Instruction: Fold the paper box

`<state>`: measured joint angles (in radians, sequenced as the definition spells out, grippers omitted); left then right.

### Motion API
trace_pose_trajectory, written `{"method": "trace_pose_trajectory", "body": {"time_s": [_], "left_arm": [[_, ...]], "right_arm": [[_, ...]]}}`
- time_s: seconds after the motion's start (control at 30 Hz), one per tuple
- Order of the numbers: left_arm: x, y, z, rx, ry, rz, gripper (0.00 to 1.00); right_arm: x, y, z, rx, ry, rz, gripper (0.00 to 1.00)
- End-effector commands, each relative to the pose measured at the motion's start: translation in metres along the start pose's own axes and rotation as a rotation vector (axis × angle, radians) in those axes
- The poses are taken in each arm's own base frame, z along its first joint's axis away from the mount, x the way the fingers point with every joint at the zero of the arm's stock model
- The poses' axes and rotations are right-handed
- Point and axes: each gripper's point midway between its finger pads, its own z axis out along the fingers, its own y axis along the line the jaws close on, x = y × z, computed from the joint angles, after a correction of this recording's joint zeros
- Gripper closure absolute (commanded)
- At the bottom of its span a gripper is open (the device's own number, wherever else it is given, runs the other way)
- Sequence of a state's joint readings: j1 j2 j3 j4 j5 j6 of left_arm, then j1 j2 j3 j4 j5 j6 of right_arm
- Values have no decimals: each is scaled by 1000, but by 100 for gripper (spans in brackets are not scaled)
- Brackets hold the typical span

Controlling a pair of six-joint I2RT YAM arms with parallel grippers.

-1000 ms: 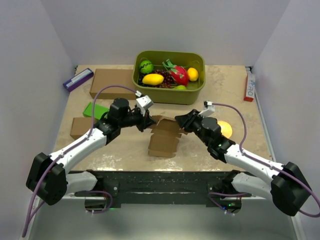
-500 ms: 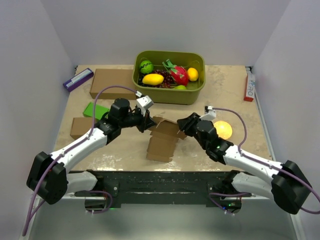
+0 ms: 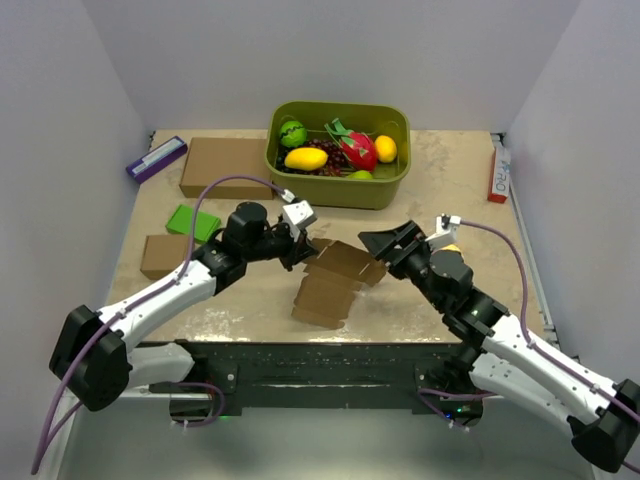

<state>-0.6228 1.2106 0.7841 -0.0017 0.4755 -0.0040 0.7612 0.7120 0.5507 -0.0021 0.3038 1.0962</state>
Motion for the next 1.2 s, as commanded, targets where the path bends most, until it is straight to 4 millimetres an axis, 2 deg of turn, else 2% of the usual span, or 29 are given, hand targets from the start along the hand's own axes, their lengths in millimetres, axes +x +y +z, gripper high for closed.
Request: {"method": "trace_pose_trajectory", "body": {"time_s": [0.0,0.2,0.3,0.33,0.4,0.53,0.7,0.83,1.0,1.17], "left_arm": [[-28,-3,-4,-47,-64,119,100],[-31,-1,-5,-97,-77,135,100],[-29,-4,-4,-87,-76,149,100],[-28,-6,-3,-85,-74,151,100],[-28,-9,-2,-80,-73,164,100],[-28,-13,-1,-75,-74,177,100],[-25,-18,0,-64,-69,193,100],[-24,-20,1,-63,-67,200,100],[-23,-18,1,-75,-60,205,100],[-23,-22,1,-62,-61,211,100]], "right_arm": [[35,22,-1,-125,164,282,8],[43,26,2,-141,205,409,9],[41,11,4,-105,167,478,9],[43,-2,5,-83,149,498,10],[36,-9,6,-81,100,568,11],[43,-37,9,-31,71,647,14],[42,-52,12,-13,33,719,22],[40,-55,12,-7,11,715,23],[30,-48,8,-33,-17,710,21],[18,-54,5,-30,-83,728,21]]}}
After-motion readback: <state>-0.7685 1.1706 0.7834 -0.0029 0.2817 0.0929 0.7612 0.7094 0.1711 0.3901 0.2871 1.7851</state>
